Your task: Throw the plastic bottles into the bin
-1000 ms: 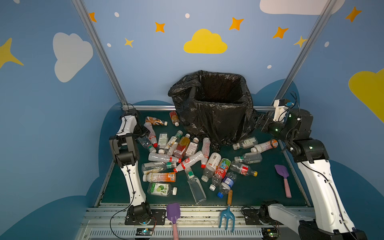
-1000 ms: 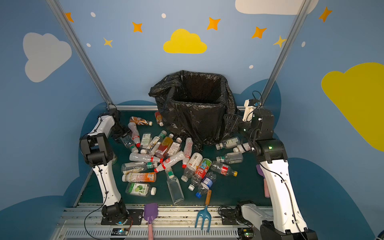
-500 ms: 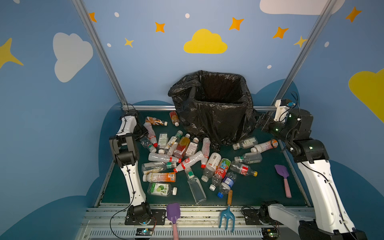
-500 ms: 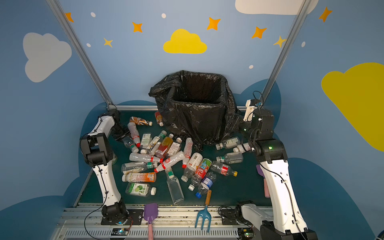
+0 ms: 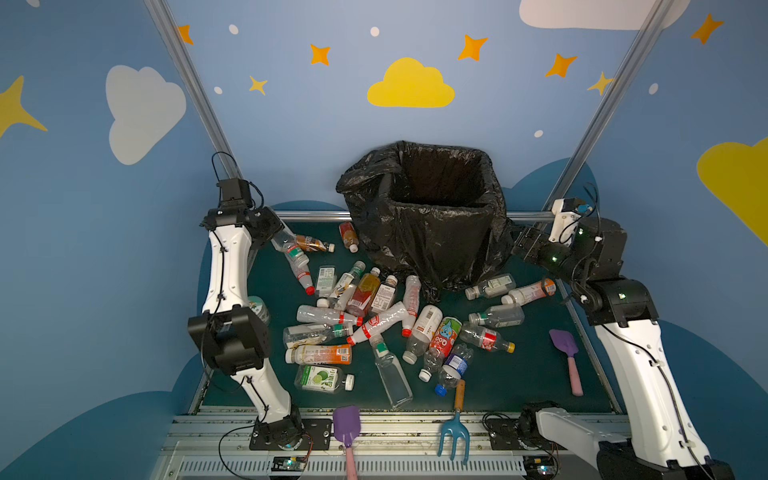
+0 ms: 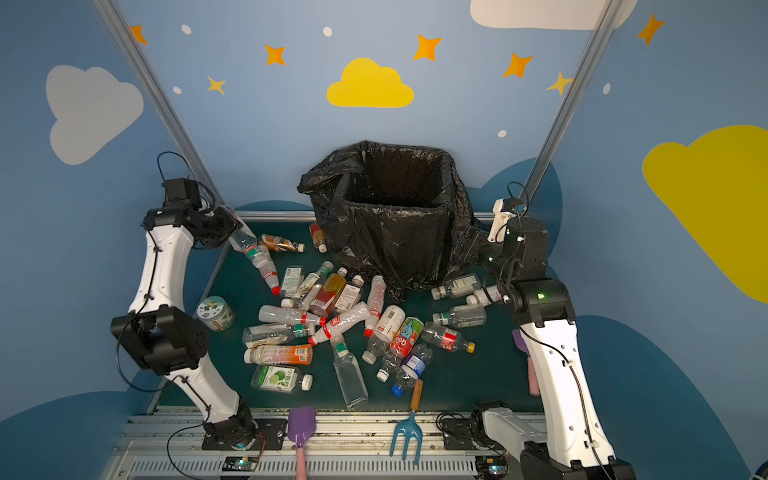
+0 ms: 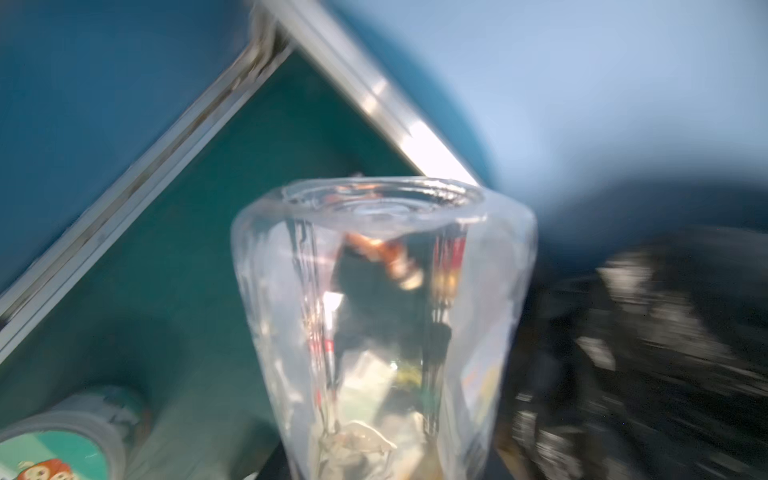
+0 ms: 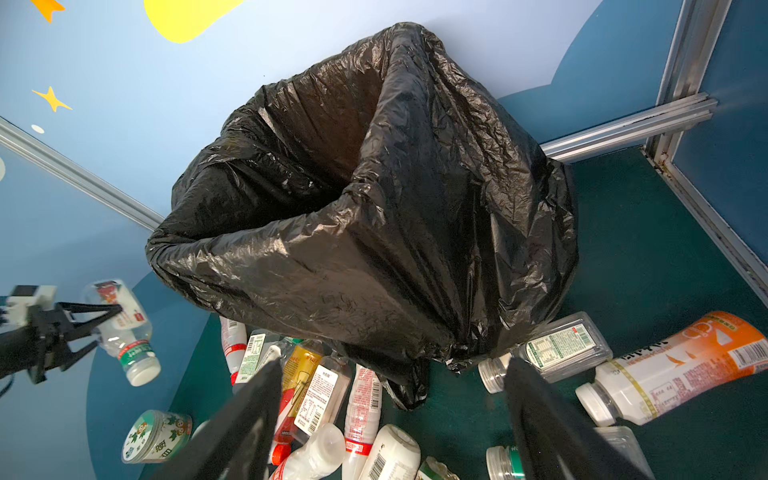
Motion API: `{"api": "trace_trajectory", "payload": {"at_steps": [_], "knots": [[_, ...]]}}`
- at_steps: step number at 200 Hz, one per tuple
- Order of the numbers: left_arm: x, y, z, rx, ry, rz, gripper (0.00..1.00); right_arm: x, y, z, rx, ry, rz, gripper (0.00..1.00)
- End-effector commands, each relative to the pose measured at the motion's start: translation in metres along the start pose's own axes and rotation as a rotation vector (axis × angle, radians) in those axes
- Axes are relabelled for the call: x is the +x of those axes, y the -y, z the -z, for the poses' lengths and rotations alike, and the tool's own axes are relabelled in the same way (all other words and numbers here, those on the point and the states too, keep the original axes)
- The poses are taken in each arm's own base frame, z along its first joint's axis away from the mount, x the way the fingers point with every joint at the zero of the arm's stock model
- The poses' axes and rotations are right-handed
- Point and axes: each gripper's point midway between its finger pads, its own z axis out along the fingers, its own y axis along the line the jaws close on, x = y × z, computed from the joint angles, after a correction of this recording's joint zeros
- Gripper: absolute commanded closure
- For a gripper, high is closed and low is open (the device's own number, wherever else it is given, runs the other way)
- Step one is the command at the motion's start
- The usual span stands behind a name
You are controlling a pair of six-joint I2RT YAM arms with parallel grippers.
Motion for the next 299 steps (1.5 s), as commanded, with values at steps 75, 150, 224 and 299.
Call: {"api": "trace_trajectory", "payload": {"at_steps": [75, 150, 224, 299], "knots": [[0.022, 0.311, 0.161, 0.886, 0.438, -0.447, 0.5, -0.014, -0.012, -0.004, -0.047, 0.023, -0.015, 0.17], [0.036, 0.402, 0.119, 1.064, 0.511, -0.455, 0.0, -0.005, -0.001, -0.005, 0.0, -0.024, -0.01, 0.08], [0.027, 0.263, 0.145, 0.431, 0.411, -0.624, 0.0, 0.028, 0.084, 0.015, 0.268, -0.088, -0.222, 0.09], [0.114, 0.119, 0.037, 0.201, -0.001, -0.423, 0.0, 0.121, 0.156, 0.017, 0.412, -0.323, -0.415, 0.1]]}}
